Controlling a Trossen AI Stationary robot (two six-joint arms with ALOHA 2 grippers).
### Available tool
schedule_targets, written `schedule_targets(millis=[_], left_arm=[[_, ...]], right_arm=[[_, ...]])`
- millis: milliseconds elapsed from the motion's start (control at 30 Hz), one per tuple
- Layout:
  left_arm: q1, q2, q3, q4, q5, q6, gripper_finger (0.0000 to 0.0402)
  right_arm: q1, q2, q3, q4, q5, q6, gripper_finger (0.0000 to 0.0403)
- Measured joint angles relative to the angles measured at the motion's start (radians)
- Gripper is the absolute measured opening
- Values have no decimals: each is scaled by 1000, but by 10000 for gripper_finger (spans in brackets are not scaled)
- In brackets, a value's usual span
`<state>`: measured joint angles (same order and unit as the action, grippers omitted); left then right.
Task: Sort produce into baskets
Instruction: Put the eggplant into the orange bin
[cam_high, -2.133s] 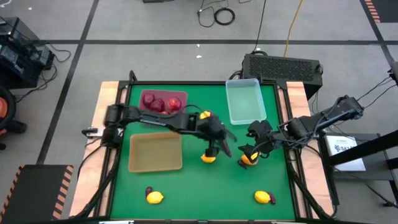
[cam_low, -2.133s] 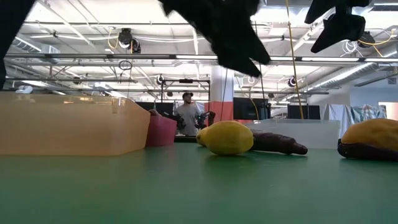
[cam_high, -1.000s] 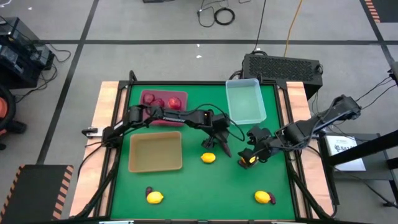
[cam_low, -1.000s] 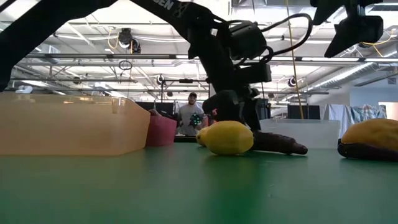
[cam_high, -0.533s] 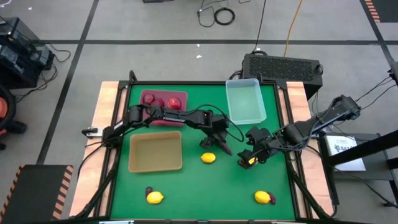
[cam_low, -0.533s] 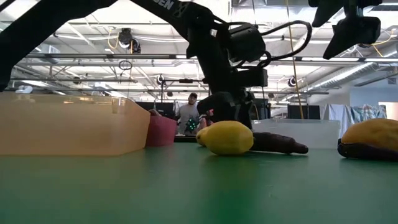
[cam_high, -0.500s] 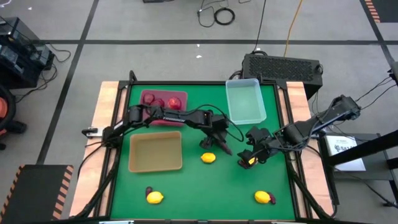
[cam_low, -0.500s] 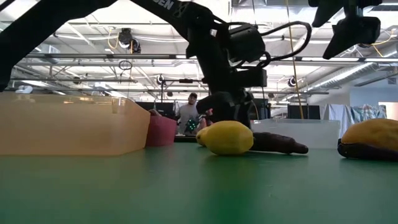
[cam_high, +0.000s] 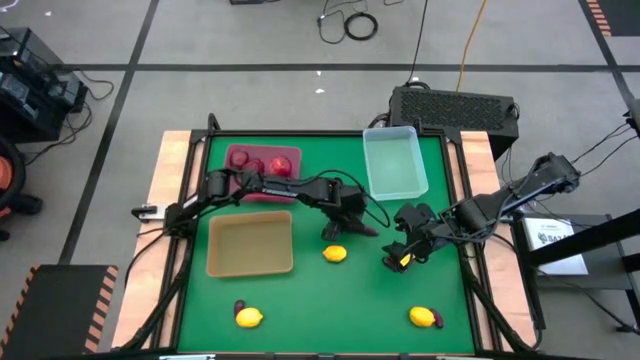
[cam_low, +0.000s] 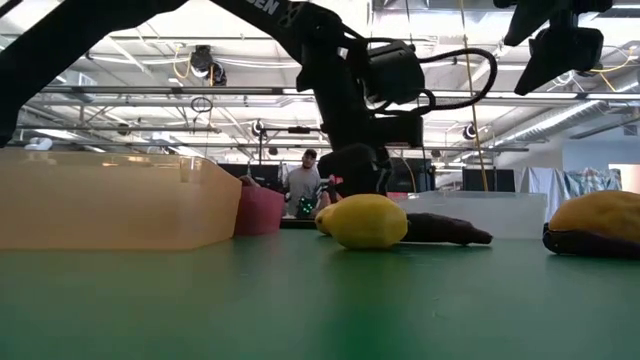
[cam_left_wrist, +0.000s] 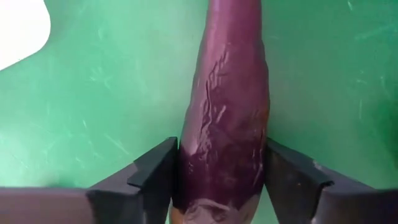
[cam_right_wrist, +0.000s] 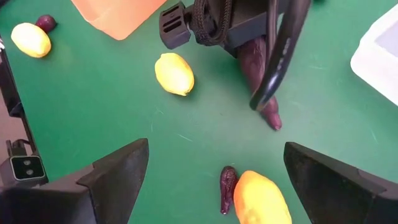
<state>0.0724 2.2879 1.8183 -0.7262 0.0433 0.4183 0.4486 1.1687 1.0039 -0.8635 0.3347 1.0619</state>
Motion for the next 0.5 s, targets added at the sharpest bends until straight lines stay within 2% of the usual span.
schedule_targets(millis=[233,367,500], left_arm=[[-5,-24,-1,-20,-18,-73,191],[-5,-98,-1,-60,-18,-74,188],[-7,-197,0,-186,-20,-74,187]], right_arm=[[-10,0,0,0,0,-22,363],[-23,0,0,2,0,-39,363],[-36,0,0,16,0,-56,363]])
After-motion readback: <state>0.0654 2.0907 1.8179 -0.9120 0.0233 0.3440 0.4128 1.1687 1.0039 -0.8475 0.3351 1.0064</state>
